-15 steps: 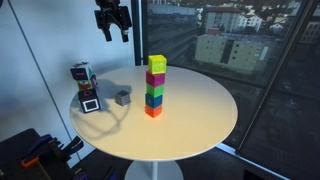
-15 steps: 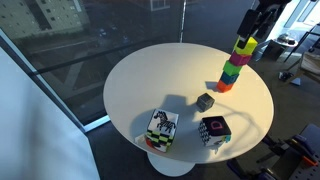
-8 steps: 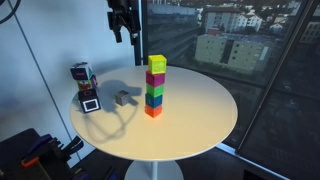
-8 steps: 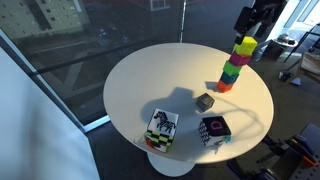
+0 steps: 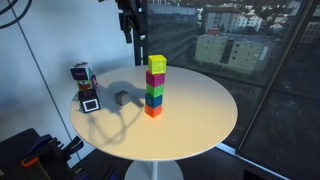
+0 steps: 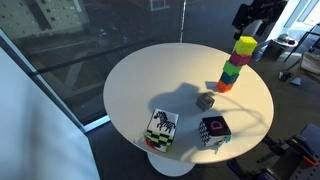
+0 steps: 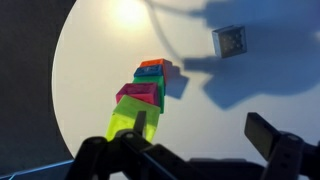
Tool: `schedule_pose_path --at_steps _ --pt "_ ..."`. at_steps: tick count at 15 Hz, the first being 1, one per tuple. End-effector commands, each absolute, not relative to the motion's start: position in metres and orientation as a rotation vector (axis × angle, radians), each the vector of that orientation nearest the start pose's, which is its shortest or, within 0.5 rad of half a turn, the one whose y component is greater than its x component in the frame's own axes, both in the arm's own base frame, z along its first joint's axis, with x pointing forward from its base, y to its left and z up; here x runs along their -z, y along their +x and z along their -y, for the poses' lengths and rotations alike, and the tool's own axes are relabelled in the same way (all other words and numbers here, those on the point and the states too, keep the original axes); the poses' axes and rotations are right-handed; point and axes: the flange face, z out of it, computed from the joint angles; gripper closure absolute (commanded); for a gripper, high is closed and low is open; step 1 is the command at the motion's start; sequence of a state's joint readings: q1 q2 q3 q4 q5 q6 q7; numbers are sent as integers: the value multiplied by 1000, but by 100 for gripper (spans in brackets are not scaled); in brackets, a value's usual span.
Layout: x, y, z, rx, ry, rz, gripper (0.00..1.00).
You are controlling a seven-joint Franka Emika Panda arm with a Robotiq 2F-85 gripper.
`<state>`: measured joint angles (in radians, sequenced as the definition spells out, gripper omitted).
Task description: Put the yellow cube on the black cube
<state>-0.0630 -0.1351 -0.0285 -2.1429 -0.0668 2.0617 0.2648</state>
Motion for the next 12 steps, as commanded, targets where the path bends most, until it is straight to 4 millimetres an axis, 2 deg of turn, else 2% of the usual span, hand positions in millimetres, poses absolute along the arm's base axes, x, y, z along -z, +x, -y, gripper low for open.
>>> schedule_pose_path --at_steps 1,12 --pt "-468 527 64 135 -3127 -612 0" --pt "-455 544 92 163 -3122 -703 0"
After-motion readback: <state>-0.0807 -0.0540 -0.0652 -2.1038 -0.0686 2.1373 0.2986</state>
